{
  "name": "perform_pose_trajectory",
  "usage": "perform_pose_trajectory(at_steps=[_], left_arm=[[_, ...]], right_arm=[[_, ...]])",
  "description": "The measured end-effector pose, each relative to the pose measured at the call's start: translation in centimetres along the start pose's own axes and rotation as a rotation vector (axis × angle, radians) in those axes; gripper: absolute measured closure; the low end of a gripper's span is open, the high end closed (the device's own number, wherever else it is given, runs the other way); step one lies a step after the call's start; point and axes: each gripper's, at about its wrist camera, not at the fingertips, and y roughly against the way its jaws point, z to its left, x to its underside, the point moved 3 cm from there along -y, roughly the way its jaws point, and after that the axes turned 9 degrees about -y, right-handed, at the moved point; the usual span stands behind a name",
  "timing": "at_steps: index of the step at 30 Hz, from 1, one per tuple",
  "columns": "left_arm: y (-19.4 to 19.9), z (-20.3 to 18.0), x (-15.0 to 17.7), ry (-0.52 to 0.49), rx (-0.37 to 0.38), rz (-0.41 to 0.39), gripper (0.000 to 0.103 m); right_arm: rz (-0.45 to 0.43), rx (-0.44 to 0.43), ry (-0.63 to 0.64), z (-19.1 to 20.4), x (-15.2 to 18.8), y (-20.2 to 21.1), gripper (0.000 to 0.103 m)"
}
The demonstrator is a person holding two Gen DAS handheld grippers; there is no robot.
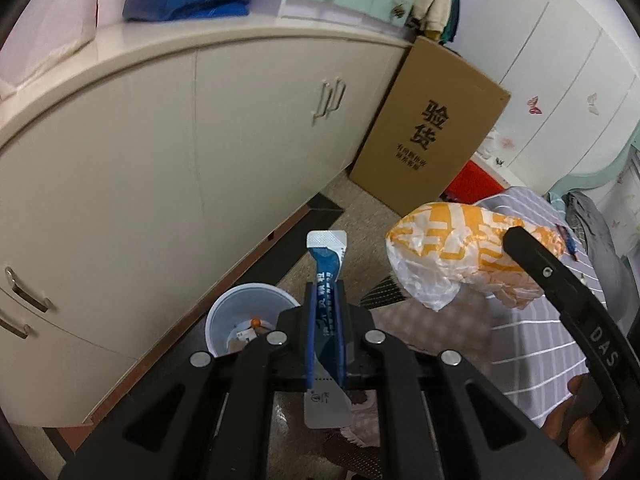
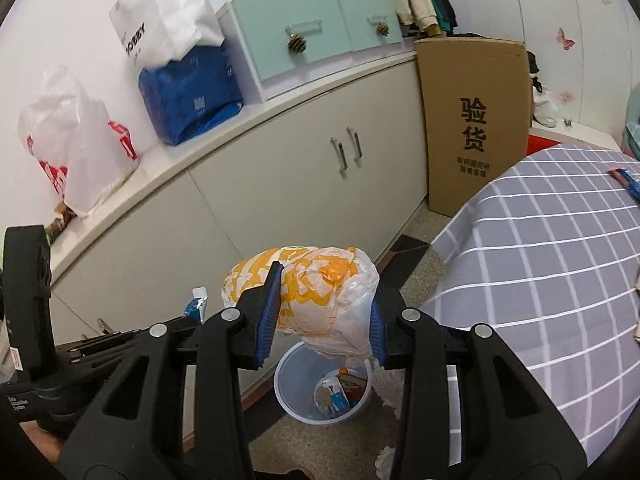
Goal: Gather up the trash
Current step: 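Carry both to the wastebasket and open the left tool while the right tool holds the orange bag, then open the right tool over the wastebasket to drop the orange bag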
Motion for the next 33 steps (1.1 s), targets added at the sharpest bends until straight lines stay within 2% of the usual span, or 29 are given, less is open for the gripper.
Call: perform_pose_trajectory(at_steps=[4,6,7,8,15,25,33], left_arm=[[-2.1,1.3,-0.5,0.014,0.030,0.033,0.091],[-3.1,1.9,-0.7,0.019,0.028,0.057,0.067],[-3.5,2.3,-0.8,0.029,0.004,0.059,0.042],[-3.7,2.8,-0.9,0.043,-0.011,0.052,0.038],[-3.3,4.3,-0.1,0.112,-0.010,0.042,0.038],[-1.8,4.3,-0.2,0.115,-0.032,0.019,0.038],[-0.9,5.8,-0.1,0.152,-0.083,0.008,0.038]], right_arm=[[0.005,0.025,0.005,0.5,0.6,-1.3,0.065],[0.009,0.032,0.001,0.5,0.6,-1.8,0.064],[0.010,0.038,-0.002,0.4,0.7,-2.1,0.064],[0.011,0.040,-0.005,0.3,0.7,-2.2,0.064],[0.037,0.037,-0.015,0.2,1.4,-3.1,0.063],[0.058,0.012,0.001,1.8,2.1,-3.6,0.063],[0.051,-0.002,0.011,3.2,2.1,-4.1,0.060]])
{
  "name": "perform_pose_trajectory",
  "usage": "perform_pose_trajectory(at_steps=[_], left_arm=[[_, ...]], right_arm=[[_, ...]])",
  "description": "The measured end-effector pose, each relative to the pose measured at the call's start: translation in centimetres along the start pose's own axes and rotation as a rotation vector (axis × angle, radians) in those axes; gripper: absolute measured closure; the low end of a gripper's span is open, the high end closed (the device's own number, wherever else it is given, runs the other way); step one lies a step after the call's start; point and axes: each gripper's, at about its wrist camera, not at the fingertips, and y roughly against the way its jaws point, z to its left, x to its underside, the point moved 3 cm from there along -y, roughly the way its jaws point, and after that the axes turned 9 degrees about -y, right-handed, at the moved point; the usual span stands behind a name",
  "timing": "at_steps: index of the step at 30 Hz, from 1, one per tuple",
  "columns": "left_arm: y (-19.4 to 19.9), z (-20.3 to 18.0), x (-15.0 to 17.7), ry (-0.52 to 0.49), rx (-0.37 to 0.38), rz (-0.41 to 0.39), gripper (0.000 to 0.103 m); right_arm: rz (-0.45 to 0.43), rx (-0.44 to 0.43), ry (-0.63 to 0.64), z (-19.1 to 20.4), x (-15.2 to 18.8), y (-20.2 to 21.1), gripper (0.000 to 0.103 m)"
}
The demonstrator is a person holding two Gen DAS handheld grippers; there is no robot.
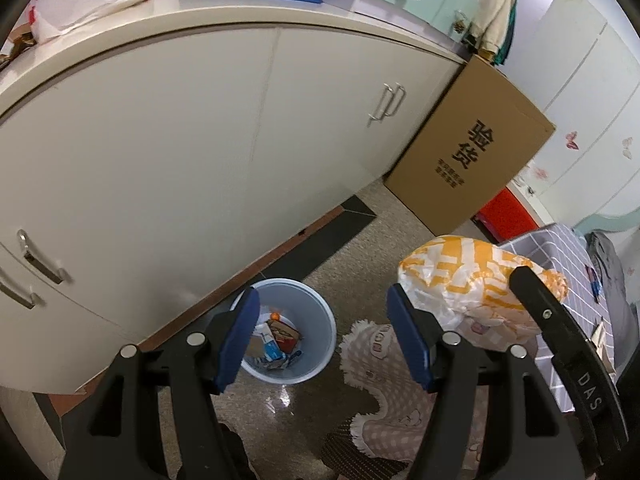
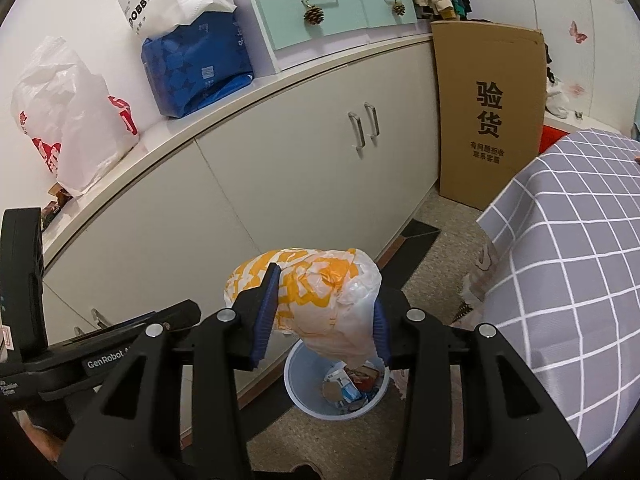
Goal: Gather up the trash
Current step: 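Open the right tool over the wastebasket to drop the orange bag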
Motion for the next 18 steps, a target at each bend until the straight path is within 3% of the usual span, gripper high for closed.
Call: perform_pose_trajectory(at_steps=[2,3,5,18], left_arm=[[0.2,0.6,-0.1,0.017,-0.019,-0.006,0.038],[0.2,1.0,-0.1,0.027,-0.028,-0.006,0.038],[0.3,1.4,-0.2,0.036,-0.037,-0.002,0.038],[2.0,-0.1,-0.3,0.016,-0.033,-0.021,0.038]], right_arm=[[-0.015,-0.002,-0.006,0.3,-0.1,-0.3,0.052],[-0.025,-0.017,-0.012,0.5,-0.2,-0.5,0.037],[-0.025,-0.008,-0.009,0.7,-0.2,-1.1,0.029],[-0.009,-0.014,-0.047,-0.4,-0.2,0.7,0.029]])
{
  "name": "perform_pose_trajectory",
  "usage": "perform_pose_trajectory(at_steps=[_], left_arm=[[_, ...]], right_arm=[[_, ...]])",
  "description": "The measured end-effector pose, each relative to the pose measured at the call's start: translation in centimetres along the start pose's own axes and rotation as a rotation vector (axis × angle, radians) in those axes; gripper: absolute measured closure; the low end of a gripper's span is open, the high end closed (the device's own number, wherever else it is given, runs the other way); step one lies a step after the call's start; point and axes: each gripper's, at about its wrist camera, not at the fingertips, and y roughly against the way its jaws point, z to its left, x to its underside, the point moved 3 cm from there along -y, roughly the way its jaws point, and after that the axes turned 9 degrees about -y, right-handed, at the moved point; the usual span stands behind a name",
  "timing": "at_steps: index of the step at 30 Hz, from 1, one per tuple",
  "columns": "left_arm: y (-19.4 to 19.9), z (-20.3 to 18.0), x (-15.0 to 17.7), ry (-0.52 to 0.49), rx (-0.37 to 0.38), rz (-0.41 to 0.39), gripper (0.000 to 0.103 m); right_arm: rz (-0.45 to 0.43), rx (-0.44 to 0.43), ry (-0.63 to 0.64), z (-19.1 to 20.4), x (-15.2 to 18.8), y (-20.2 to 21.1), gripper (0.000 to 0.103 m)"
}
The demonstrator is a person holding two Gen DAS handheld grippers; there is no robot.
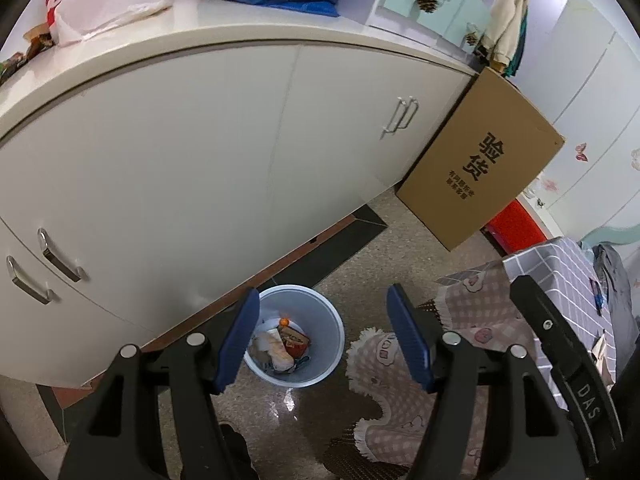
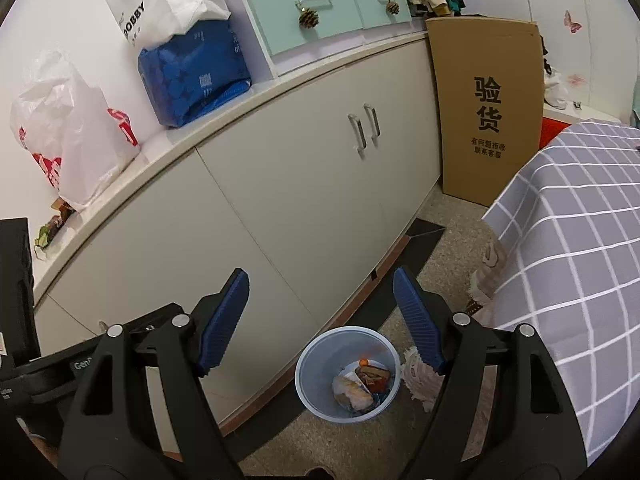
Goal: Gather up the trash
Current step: 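Open the right tool over the wastebasket to drop the orange bag, then move both open tools back up to the table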
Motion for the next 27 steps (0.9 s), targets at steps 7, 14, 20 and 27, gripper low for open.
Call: perform_pose_trajectory(at_steps=[7,14,20,27], left_arm=[[1.9,-4.1,-0.3,-0.068,0.042,-0.029,0.038],[3.4,-12.6,0.4,-0.195,0.108,-0.046,0.038],[3.8,-20.5,1.9,-0.308,0.170,-0.038,0.036],[4.2,-29.7,4.8,-0.465,0.229,-0.024,0.036]], right_arm=[[-0.056,0.005,-0.047,-2.4,-1.4,4.3,0.029],[-0.148,0.086,-0.116,-8.4,-3.0,10.3,0.028],[-0.213,0.183,-0.207,-16.0,-3.3,16.2,0.027],[-0.269,0.262,-0.319,-23.7,-2.8,21.6,0.027]])
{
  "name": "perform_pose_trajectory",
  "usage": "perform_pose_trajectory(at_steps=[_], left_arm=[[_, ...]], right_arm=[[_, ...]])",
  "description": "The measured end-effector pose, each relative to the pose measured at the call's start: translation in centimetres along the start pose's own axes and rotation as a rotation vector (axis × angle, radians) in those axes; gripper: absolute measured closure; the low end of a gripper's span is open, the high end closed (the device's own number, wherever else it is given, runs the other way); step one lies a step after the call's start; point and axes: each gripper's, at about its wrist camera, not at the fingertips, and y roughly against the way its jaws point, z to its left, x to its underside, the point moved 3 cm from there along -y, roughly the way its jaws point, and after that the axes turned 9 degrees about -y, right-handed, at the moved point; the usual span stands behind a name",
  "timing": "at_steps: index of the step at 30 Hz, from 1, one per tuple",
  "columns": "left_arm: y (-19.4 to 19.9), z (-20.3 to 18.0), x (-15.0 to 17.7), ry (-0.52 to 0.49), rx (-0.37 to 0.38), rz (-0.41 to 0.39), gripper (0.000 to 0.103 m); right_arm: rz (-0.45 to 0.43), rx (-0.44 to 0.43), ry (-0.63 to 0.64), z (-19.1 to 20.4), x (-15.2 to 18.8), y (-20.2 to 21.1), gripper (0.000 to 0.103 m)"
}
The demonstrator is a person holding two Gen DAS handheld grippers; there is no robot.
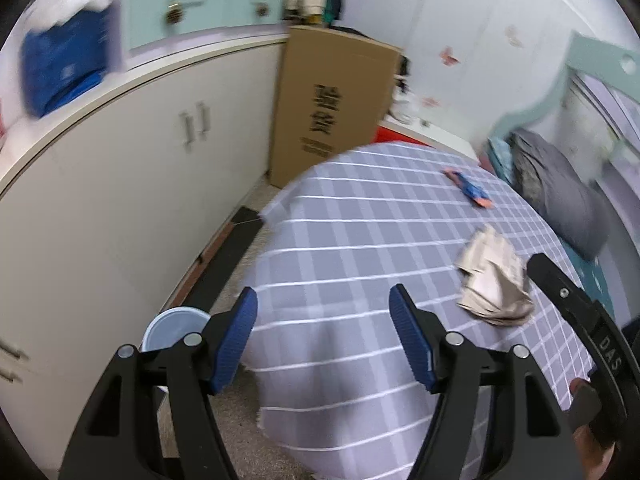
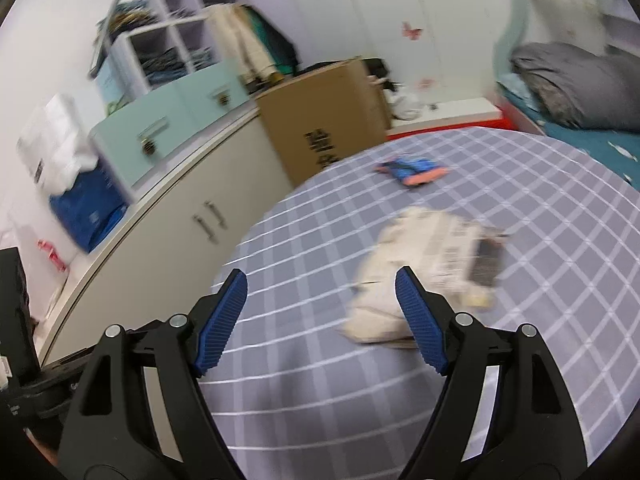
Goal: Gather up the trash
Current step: 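Move both open tools back up to the table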
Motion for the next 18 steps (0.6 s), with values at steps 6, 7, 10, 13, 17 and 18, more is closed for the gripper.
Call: perform_pose_trajectory(at_steps=[6,7,10,13,17,18], left_arm=[[-0.9,-7.0,-0.3,-0.123,0.040,0.010,0.035],[-1.0,-7.8,-0.3,-0.137,0.045,0.010,0.034],[-1.5,-11.3,-0.1,-0.199,0.064,0.017,0.034],[-1.9,-13.8,0.2,-0.246,0.075,0.022,0.034],[-2.8,-17.2,0.7,-0.304,0.099,0.037,0.034],[-3.1,-17.8,0.8,-0.314,0.103,0.040,0.034]], right_arm=[[-0.027,0.040,-0.069,-5.3,-1.4,2.0,0.027],[-0.032,0.044,-0.076,-5.9,-1.4,2.3,0.027],[-0.045,0.063,-0.103,-8.0,-2.0,3.1,0.027],[-0.051,0.082,-0.129,-10.1,-2.5,3.7,0.027],[-0.047,0.100,-0.155,-12.5,-2.9,4.1,0.027],[-0.045,0.103,-0.162,-13.0,-2.9,4.1,0.027]])
